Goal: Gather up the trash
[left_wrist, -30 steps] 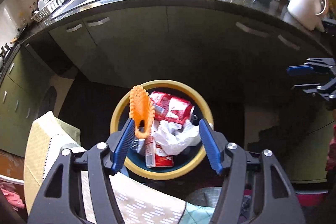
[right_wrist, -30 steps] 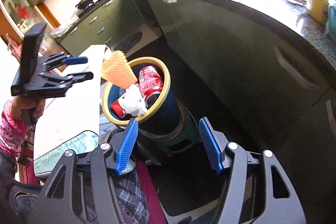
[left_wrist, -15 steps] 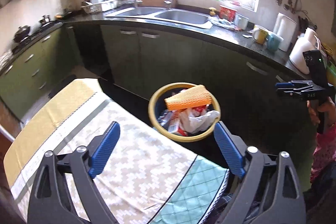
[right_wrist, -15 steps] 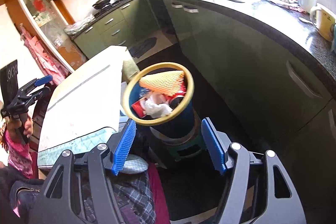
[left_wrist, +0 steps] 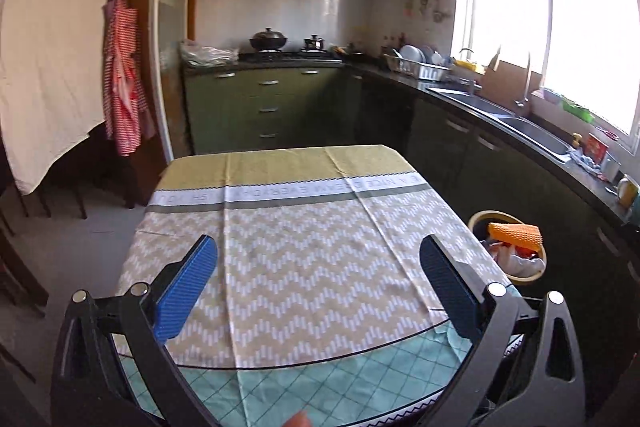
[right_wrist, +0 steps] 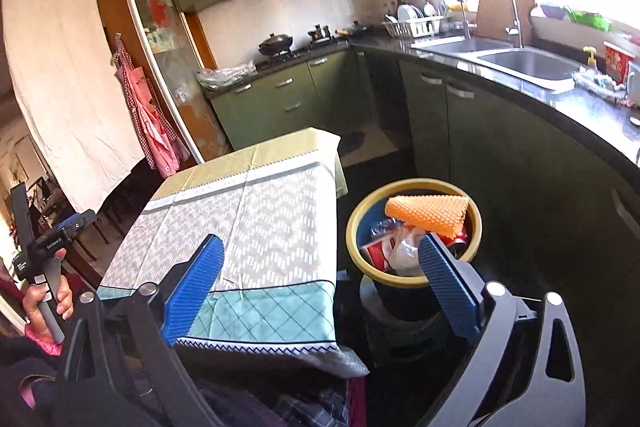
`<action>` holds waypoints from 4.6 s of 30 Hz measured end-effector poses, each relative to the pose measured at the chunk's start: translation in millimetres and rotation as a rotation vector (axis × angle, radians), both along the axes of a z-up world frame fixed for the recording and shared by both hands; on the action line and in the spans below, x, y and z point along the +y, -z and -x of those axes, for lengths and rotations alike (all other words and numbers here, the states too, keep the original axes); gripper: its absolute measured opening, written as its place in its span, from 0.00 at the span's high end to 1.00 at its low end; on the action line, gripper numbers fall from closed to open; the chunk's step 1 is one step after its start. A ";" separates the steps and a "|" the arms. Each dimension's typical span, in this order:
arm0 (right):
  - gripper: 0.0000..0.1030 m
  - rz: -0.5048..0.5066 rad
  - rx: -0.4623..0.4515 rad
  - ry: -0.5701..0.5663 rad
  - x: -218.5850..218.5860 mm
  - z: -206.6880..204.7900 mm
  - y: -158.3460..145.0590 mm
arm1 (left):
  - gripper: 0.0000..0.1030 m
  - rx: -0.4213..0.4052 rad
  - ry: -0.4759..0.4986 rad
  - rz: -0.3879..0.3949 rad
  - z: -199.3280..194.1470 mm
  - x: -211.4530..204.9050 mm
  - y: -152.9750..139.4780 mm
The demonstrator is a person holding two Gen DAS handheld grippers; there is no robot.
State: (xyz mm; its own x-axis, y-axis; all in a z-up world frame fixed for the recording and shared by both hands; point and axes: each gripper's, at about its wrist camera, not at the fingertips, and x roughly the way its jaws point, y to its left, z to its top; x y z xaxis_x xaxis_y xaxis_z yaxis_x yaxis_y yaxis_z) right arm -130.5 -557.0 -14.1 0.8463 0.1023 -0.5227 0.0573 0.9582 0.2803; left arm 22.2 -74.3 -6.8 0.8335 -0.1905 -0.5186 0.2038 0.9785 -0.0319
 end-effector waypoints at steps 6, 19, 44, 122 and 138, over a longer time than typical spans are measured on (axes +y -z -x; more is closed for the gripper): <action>0.04 0.160 -0.087 -0.006 63.4 -0.8 -18.1 | 0.06 -0.021 -0.034 0.030 21.8 18.5 -4.8; 0.04 0.270 -0.084 0.071 86.4 -15.8 6.2 | 0.06 -0.039 -0.041 0.036 26.0 17.6 -9.2; 0.04 0.284 -0.089 0.105 76.5 -12.8 6.8 | 0.06 -0.015 -0.042 0.023 23.2 14.4 -2.4; 0.04 0.291 -0.079 0.108 74.7 -17.9 11.2 | 0.06 0.003 -0.032 0.016 24.3 10.5 5.0; 0.04 0.293 -0.071 0.109 73.2 -20.6 15.8 | 0.06 0.009 -0.023 0.012 22.8 11.4 6.3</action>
